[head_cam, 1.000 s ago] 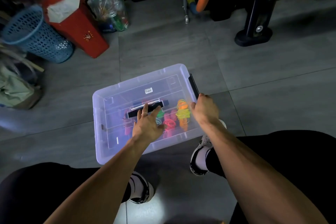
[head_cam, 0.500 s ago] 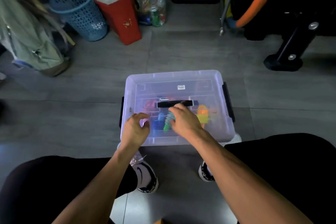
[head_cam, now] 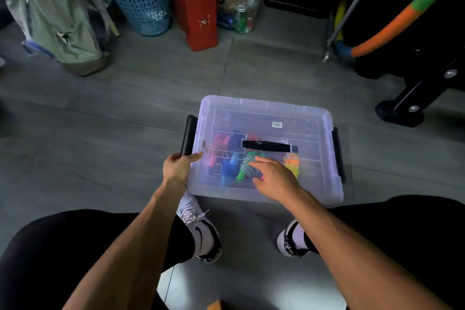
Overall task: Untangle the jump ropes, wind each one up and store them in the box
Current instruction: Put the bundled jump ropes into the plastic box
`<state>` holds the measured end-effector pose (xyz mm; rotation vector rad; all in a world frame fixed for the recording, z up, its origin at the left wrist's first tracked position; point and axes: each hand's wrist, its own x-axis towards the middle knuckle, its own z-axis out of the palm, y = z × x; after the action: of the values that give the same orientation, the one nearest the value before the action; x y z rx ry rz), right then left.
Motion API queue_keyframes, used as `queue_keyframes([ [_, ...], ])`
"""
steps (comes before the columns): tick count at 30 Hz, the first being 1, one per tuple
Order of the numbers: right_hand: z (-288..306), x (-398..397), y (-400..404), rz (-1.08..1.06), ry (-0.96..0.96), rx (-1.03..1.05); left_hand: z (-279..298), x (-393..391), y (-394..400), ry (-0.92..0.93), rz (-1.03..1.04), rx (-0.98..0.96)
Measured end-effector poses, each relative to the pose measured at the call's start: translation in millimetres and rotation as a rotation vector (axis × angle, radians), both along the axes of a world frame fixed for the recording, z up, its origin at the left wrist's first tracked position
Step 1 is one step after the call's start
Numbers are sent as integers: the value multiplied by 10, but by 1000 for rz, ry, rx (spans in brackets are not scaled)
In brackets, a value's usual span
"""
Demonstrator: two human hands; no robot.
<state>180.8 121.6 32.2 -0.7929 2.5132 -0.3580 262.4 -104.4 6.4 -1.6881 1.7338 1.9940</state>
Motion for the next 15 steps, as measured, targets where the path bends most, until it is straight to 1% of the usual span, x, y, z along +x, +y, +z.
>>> queue_keyframes([
  [1, -5, 9, -6, -12, 5, -4, 7, -19, 58, 7, 15, -142],
  [3, -8, 38, -3, -19, 8, -4, 18, -23, 135, 8, -110, -430],
  [4, -12, 51, 6, -19, 5, -4, 1, 0, 154, 1, -193, -536],
  [5, -20, 61, 19, -16, 0, -2, 13, 37, 174, -9, -256, -598],
  [9, -12, 84, 48, 20, -22, 13, 2, 96, 164, -34, -408, -725],
  [12, 19, 103, 108, 68, -41, 41, 93, 42, 126, -98, -515, -722],
  [13, 27, 114, 149, 92, -40, 55, 145, 45, 122, -153, -590, -731],
  [15, 58, 146, 289, 115, -15, 69, 250, 78, 177, -266, -847, -792],
])
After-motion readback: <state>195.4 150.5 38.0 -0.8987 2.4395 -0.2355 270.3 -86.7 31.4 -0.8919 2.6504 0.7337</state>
